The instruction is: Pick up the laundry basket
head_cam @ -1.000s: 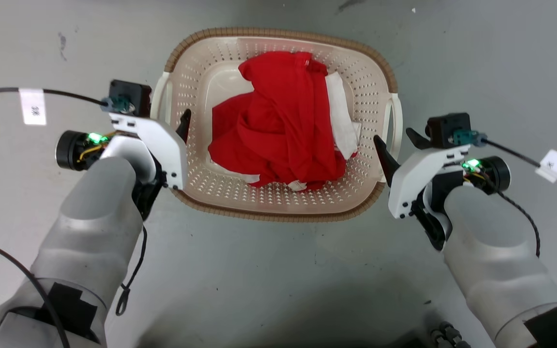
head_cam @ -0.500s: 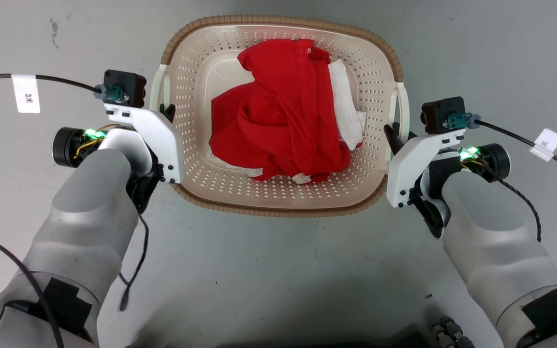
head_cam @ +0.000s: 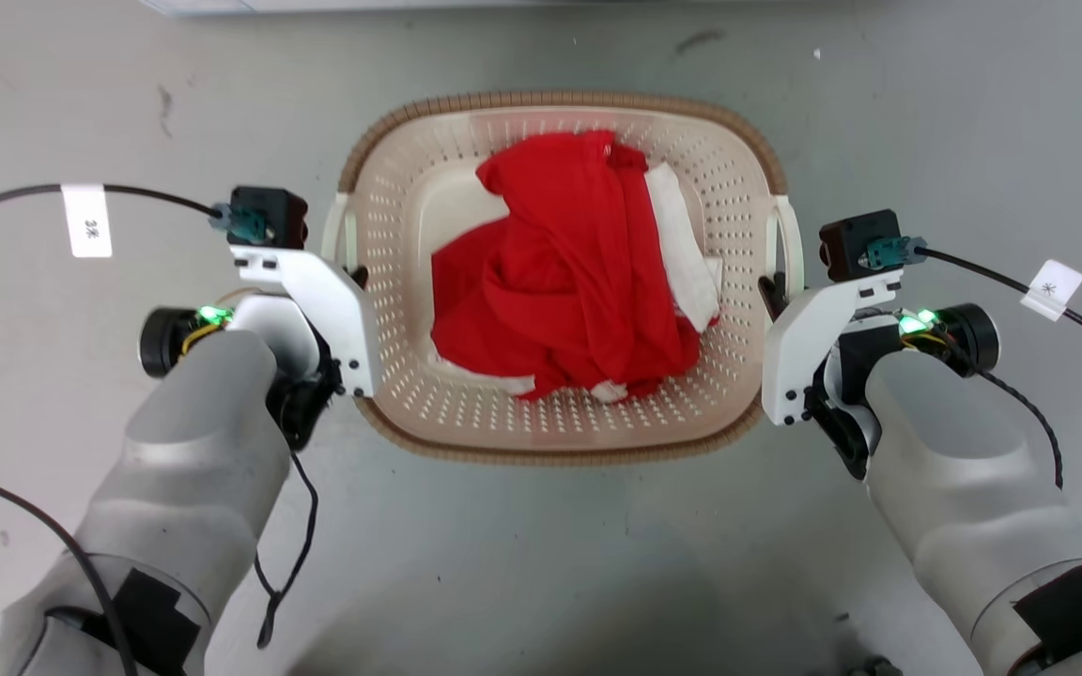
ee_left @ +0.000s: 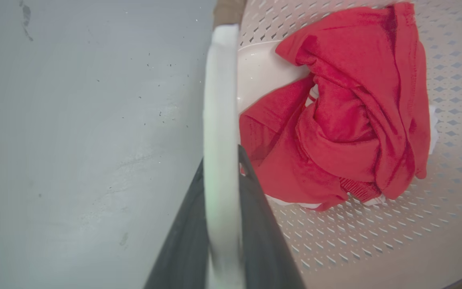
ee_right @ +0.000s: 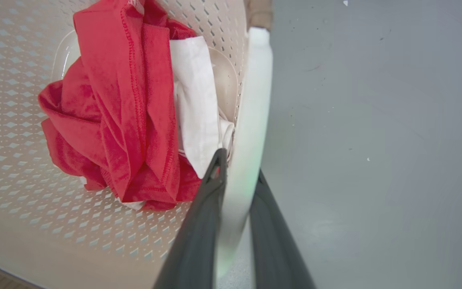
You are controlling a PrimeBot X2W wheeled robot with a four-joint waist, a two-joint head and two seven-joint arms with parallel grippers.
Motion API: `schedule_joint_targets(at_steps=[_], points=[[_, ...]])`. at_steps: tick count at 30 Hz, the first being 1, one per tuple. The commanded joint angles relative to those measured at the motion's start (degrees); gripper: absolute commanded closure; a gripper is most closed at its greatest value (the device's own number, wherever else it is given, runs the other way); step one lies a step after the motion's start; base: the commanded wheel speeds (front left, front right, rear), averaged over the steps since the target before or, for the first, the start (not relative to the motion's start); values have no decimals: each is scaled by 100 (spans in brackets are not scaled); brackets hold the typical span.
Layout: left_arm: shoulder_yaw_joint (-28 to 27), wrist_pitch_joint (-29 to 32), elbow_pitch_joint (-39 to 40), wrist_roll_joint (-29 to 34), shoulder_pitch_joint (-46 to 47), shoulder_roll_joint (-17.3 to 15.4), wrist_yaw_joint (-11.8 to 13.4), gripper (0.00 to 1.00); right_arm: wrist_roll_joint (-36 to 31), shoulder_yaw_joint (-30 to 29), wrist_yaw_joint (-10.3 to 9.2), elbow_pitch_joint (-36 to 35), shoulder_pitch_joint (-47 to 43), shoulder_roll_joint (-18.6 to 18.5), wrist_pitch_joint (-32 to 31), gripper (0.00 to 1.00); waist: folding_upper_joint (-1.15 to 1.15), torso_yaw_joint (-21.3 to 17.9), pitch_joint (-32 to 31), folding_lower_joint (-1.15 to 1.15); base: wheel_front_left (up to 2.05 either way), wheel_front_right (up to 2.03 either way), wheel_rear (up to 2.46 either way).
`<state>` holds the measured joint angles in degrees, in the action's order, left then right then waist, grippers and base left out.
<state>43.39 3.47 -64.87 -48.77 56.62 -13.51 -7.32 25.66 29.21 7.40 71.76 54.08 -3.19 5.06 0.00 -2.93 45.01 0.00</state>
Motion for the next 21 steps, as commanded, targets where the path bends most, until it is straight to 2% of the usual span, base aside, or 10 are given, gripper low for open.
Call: schedule_joint_targets(at_steps=[1, 12, 21], points=[[68, 57, 31, -119, -82, 133, -27, 100, 5, 46, 16, 25, -15, 59, -55, 100, 0, 88, -241, 0, 0, 0, 0], [364, 392, -80, -688, -479, 335, -42, 100, 381, 272, 22, 95, -431, 86, -789, 100, 0, 210, -1271, 0, 0, 0, 0], [538, 1035, -211, -1096, -728, 295, -41, 100, 821, 478, 22, 48, -677, 83, -1641, 100, 0, 224, -2156, 0, 0, 0, 0]])
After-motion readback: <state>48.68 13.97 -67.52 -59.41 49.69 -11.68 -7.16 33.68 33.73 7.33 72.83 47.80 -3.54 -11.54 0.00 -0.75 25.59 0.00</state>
